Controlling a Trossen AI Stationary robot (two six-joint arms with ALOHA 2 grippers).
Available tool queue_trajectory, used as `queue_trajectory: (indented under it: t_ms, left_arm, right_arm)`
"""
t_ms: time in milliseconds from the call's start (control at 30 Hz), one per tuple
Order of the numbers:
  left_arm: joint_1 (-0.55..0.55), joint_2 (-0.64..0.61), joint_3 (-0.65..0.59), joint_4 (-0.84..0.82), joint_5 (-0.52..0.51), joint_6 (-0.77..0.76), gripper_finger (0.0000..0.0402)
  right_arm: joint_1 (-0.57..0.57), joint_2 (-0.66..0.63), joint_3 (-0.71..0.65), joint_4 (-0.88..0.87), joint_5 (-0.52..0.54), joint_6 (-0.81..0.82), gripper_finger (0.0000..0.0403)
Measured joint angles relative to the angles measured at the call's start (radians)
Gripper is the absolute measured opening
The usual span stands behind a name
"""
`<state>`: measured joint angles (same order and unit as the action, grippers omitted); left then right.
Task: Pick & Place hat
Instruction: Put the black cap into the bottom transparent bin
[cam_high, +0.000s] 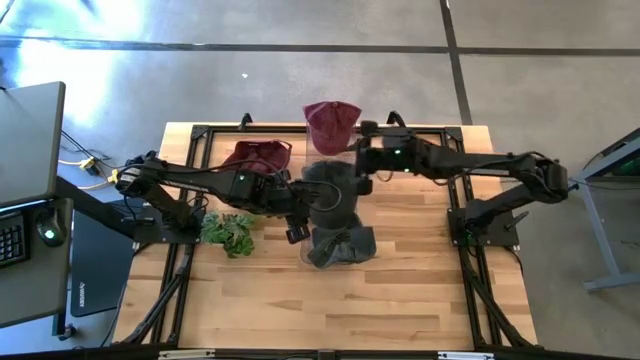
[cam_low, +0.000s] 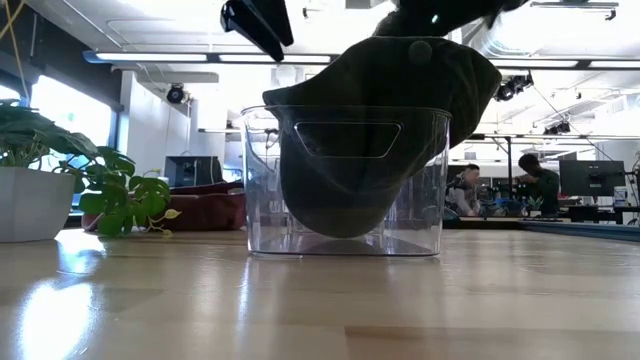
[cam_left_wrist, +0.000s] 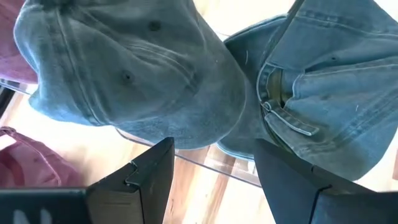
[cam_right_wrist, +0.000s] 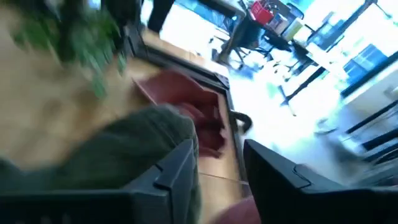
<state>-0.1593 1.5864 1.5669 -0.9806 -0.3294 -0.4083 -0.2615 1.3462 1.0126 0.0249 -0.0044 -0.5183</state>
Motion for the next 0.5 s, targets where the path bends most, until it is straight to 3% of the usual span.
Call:
queue_trajectory:
  t_ms: [133, 233, 300, 500]
  left_arm:
    - [0.002, 0.0, 0.0, -0.013, -0.005, -0.044, 0.0214]
    - [0.002, 0.0, 0.0, -0.015, 0.005, -0.044, 0.0213]
    - [0.002, 0.005, 0.0, -0.016, 0.005, -0.044, 0.0213]
    - [0.004, 0.014, 0.001, -0.075, -0.042, -0.085, 0.0213]
  right_arm:
    - [0.0, -0.077, 0.0, -0.101, -0.105, 0.283, 0.015]
    - [0.018, -0.091, 0.0, -0.192, -0.314, 0.433, 0.0147]
    - [0.061, -0.079, 0.0, -0.252, -0.396, 0.457, 0.014]
    - [0.214, -0.013, 0.0, -0.318, -0.279, 0.499, 0.0086]
